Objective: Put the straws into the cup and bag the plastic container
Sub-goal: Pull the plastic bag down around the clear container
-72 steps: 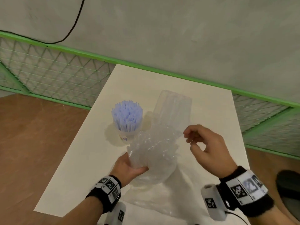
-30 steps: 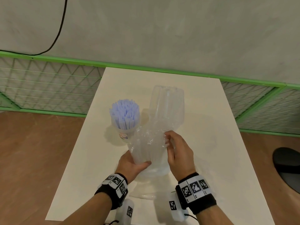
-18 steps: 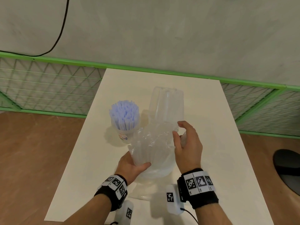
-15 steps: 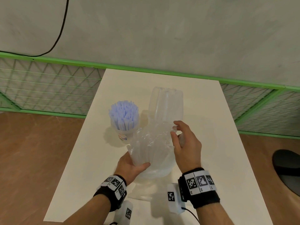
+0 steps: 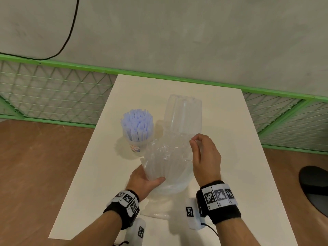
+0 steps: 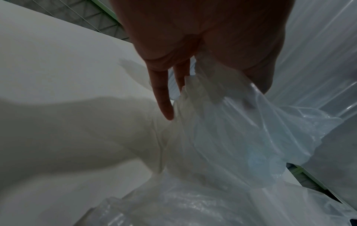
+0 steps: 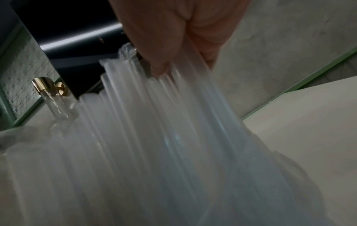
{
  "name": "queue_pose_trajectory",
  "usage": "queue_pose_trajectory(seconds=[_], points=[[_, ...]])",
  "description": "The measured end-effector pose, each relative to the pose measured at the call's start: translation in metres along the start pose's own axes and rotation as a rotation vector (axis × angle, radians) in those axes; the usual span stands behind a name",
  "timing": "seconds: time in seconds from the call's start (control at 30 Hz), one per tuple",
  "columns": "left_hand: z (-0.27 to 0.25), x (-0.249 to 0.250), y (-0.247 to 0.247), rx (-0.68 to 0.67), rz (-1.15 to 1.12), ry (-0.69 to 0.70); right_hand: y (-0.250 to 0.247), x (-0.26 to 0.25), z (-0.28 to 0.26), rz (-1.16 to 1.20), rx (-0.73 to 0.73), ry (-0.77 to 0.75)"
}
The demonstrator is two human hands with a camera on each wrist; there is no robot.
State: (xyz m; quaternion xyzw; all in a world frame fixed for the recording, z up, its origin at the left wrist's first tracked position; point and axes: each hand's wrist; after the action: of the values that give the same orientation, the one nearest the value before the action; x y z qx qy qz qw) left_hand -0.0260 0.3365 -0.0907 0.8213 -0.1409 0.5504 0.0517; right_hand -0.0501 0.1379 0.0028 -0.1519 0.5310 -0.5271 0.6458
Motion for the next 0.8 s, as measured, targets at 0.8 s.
queue_pose_trajectory(seconds=[0.8], points=[[-0.002, 0.002, 0.002, 0.022, -0.045, -0.015, -0.162, -0.020, 0.141, 0.588, 0.536, 0.077]])
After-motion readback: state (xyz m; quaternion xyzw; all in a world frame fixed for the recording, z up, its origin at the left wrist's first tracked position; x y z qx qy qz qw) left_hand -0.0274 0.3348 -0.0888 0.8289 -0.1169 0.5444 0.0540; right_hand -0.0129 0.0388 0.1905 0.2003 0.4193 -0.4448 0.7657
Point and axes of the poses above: each hand's wrist, its own z-axis towards the middle knuckle, its own y-axis out of the palm, x = y × z, and after that the axes turned 14 degrees about -z, right-handed
